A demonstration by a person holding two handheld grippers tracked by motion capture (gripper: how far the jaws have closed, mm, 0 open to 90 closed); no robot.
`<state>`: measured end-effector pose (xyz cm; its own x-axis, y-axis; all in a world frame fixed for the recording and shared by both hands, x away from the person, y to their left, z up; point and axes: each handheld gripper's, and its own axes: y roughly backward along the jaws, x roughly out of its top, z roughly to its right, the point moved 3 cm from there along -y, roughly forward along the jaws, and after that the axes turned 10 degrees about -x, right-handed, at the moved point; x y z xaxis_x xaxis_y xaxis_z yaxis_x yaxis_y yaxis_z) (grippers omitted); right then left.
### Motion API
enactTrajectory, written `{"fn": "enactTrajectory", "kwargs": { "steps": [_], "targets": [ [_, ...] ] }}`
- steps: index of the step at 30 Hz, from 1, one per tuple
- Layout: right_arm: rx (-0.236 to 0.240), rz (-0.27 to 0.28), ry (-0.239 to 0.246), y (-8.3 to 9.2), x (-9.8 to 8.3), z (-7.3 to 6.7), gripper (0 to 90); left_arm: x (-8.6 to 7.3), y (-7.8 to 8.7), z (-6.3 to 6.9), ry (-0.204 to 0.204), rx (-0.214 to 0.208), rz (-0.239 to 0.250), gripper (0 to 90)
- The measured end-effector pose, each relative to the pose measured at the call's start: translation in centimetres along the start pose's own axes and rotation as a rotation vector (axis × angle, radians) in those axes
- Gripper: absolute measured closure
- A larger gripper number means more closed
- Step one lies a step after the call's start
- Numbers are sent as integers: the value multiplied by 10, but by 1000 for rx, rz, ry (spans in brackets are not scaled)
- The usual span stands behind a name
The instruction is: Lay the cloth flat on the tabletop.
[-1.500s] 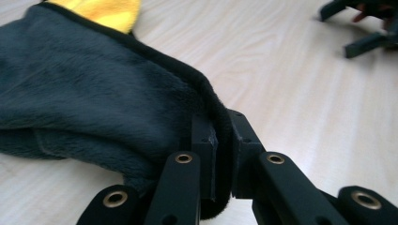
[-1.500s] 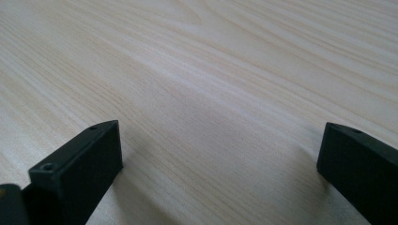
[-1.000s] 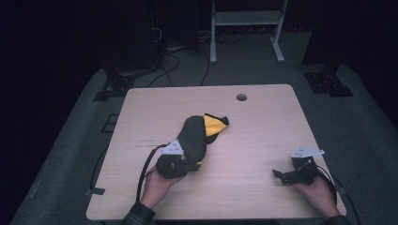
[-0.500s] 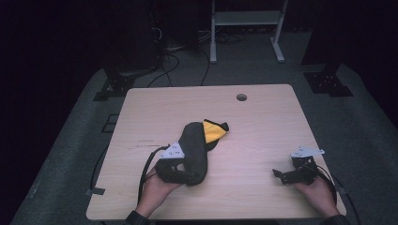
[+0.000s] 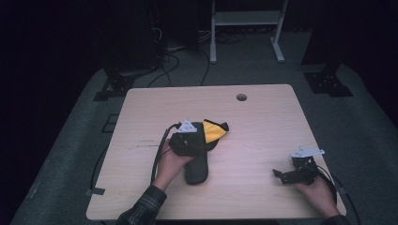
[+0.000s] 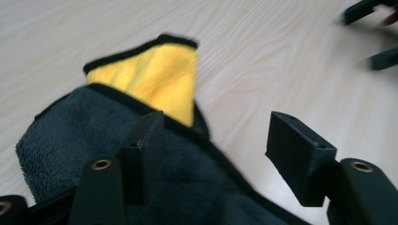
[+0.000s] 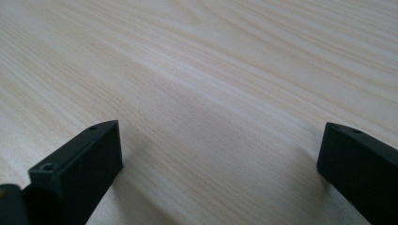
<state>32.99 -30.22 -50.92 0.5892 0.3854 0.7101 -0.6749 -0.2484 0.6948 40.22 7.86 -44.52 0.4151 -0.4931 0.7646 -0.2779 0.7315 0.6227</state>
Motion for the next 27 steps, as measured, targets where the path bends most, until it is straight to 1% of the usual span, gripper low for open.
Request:
{"fn": "enactTrajectory", "kwargs": {
  "steps": [1,2,3,4,5,6,7,8,9,10,11,12,13,14,15,16,18,19,21,23,25,27],
  "targets": [
    [1,0,0,0,0,0,0,-2,-4,-3,1,5,-15,378],
    [1,0,-1,0,0,0,0,-7,-11,-6,-10,22,-52,410],
    [1,0,-1,0,0,0,0,-7,-11,-6,-10,22,-52,447],
    [1,0,-1,0,0,0,0,-9,-13,-7,-18,31,-55,495],
    [1,0,-1,0,0,0,0,-10,-14,-7,-21,45,-50,495],
    [1,0,-1,0,0,0,0,-10,-12,-9,-30,57,-56,663],
    [1,0,-1,0,0,0,0,-10,-10,-10,-25,53,-49,663],
    [1,0,-1,0,0,0,0,-11,-6,-10,-11,41,-23,771],
    [1,0,-1,0,0,0,0,-11,-6,-10,-11,41,-23,798],
    [1,0,-1,0,0,0,0,-11,-4,-10,-10,39,-13,798],
    [1,0,0,0,0,0,0,-11,-2,-10,-9,33,-4,818],
    [1,0,-1,0,0,0,0,-11,1,-10,-7,29,10,845],
    [1,0,-1,0,0,0,0,-10,5,-11,-5,23,30,848],
    [1,1,0,0,0,0,0,-9,15,-10,5,18,62,853],
    [1,1,0,0,0,0,0,-9,15,-10,5,18,62,855],
    [1,2,3,0,0,0,3,-8,22,-11,9,16,81,855],
    [2,6,3,2,0,1,87,-8,32,-12,13,7,106,860],
    [3,4,1,4,1,2,138,-9,37,-12,17,10,115,860],
    [17,-10,-12,6,4,2,146,-10,47,-14,20,12,129,861],
    [32,4,-17,8,9,0,176,-14,56,-15,27,15,143,861],
    [49,27,-27,10,15,-3,188,-18,63,-16,32,18,147,861],
    [65,36,-36,11,22,-6,192,-22,70,-17,39,20,151,861]
  ]
}}
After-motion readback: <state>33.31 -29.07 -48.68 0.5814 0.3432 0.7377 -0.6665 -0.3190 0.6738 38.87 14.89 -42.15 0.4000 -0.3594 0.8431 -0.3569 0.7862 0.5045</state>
